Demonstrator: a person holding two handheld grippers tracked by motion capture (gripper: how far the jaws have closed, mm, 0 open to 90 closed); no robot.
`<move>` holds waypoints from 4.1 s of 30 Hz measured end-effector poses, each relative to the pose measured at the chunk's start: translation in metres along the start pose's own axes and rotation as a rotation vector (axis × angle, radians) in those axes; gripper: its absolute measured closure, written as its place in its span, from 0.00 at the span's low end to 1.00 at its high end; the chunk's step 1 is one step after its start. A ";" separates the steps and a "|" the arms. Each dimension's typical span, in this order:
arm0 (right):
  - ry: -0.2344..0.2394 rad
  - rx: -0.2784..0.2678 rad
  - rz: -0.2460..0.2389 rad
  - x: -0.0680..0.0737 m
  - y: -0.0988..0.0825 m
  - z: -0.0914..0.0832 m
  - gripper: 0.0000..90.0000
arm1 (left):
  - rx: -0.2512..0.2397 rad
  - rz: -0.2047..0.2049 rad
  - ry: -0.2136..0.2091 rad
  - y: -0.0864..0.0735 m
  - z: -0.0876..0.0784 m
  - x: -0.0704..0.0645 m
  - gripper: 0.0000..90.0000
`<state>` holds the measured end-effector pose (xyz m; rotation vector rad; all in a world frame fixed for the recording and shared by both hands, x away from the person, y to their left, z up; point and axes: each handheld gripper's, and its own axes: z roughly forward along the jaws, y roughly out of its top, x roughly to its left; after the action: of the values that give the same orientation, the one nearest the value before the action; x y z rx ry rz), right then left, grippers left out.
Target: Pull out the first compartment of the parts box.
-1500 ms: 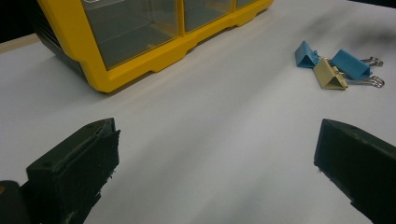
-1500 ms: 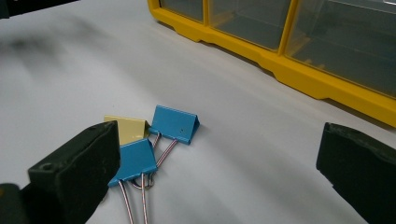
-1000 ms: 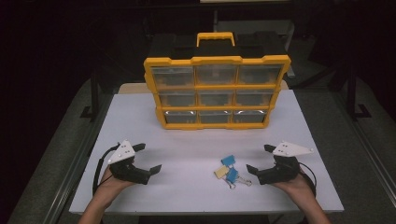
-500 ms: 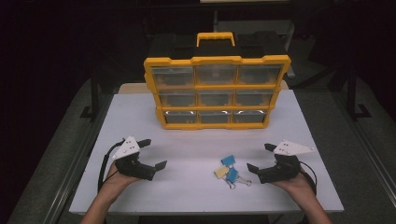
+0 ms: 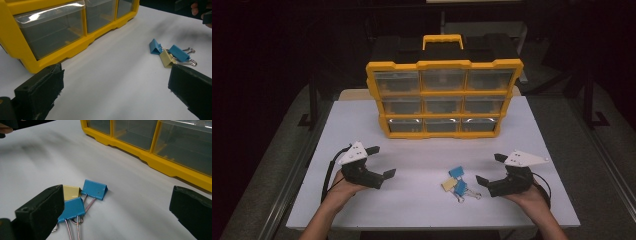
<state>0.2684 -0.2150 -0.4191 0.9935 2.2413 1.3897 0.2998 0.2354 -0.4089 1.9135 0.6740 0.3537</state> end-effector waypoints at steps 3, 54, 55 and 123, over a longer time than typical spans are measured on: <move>-0.003 0.001 0.003 0.000 0.000 0.000 0.00 | -0.004 0.016 0.006 0.001 0.003 0.000 0.00; 0.001 0.006 0.007 -0.001 -0.002 0.003 0.00 | -0.045 0.046 -0.011 0.027 0.048 0.000 0.00; 0.001 0.007 0.008 -0.001 -0.002 0.003 0.00 | -0.046 0.046 -0.010 0.028 0.049 0.000 0.00; 0.015 0.011 0.006 0.001 -0.004 0.003 0.00 | -0.063 0.243 0.023 0.043 0.099 0.003 0.00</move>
<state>0.2677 -0.2132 -0.4238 0.9974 2.2614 1.3933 0.3662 0.1509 -0.4121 1.9375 0.4393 0.5440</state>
